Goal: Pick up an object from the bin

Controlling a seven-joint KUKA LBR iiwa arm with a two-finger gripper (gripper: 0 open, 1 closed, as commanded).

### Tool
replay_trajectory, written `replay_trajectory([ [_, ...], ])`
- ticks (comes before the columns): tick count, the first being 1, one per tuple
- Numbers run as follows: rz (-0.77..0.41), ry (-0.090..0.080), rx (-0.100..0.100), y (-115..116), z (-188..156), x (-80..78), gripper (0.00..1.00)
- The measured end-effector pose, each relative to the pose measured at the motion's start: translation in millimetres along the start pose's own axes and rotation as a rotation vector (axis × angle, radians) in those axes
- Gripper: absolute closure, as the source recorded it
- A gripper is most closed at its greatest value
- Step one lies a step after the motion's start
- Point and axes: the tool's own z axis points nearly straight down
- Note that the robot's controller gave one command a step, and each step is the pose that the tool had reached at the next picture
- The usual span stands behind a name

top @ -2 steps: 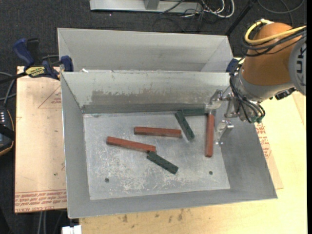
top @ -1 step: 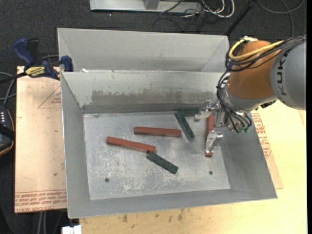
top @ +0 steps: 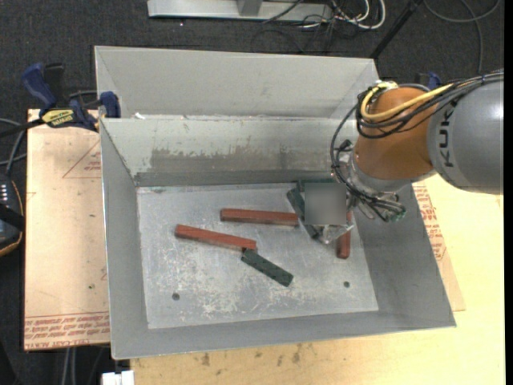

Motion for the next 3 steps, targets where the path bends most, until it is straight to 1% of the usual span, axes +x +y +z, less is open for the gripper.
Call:
replay_trajectory([
  [1,0.002,0.027,-0.006,-2,1,8.2,0.0],
  [2,0.002,0.027,-0.006,-2,2,8.3,0.0],
  [3,-0.045,0.002,-0.004,57,-1,-63.4,1.0],
])
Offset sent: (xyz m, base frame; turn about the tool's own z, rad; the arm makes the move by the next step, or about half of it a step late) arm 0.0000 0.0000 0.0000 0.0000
